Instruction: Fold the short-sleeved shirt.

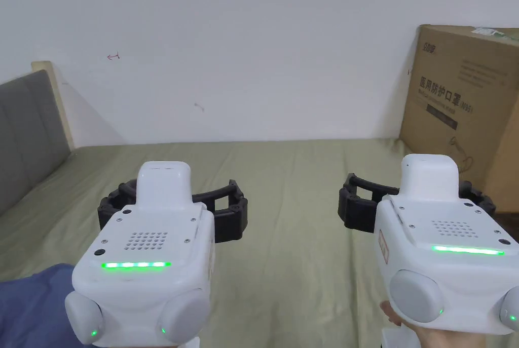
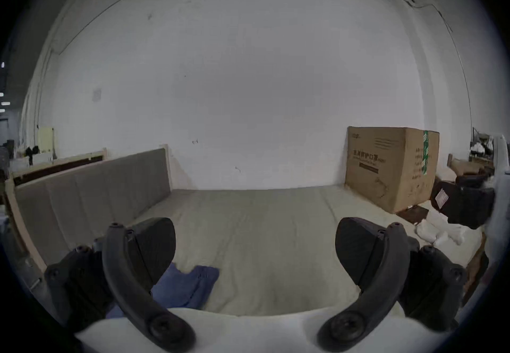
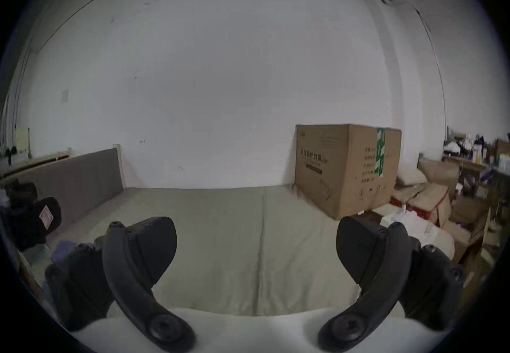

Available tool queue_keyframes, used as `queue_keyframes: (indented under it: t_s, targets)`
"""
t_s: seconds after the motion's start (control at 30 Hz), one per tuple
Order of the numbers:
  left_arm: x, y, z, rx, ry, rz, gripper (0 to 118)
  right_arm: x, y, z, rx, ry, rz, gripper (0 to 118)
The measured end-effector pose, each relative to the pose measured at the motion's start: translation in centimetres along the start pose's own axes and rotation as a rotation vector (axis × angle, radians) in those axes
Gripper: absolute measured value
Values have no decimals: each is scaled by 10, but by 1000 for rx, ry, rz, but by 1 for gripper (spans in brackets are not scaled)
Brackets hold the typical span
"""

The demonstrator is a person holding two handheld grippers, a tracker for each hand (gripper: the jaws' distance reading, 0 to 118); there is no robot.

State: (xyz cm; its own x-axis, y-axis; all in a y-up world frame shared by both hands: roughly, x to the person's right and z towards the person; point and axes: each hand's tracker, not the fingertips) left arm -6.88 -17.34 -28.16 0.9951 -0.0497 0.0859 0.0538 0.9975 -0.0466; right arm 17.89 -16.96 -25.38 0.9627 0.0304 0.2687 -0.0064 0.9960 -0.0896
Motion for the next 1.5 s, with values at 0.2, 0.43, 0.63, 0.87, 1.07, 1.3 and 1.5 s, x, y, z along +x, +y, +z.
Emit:
queue_keyframes:
  t_s: [0.2,0.43,0.63,0.87,1.07,1.3,1.5]
  targets:
    - [1,-2,8,-10,1,-53,0,-5,-3,9,-5,56,-45,7]
    - [-10,2,3,-50,-17,11,0,-6,-9,8,-15,8,23,1]
    - [-23,10,7,-54,-14,52,0,-18,-1,5,-21,97,4,1]
    - [-75,18,30,-59,152,61,0,-80,8,5,-12,318,26,1]
    - [-125,15,65,-76,336,-3,0,-145,9,10,-18,486,31,1]
    - [-165,6,88,-118,446,21,0,-188,6,18,-34,591,34,1]
    - [-188,-18,54,-269,430,84,0,-192,1,11,-88,624,0,1]
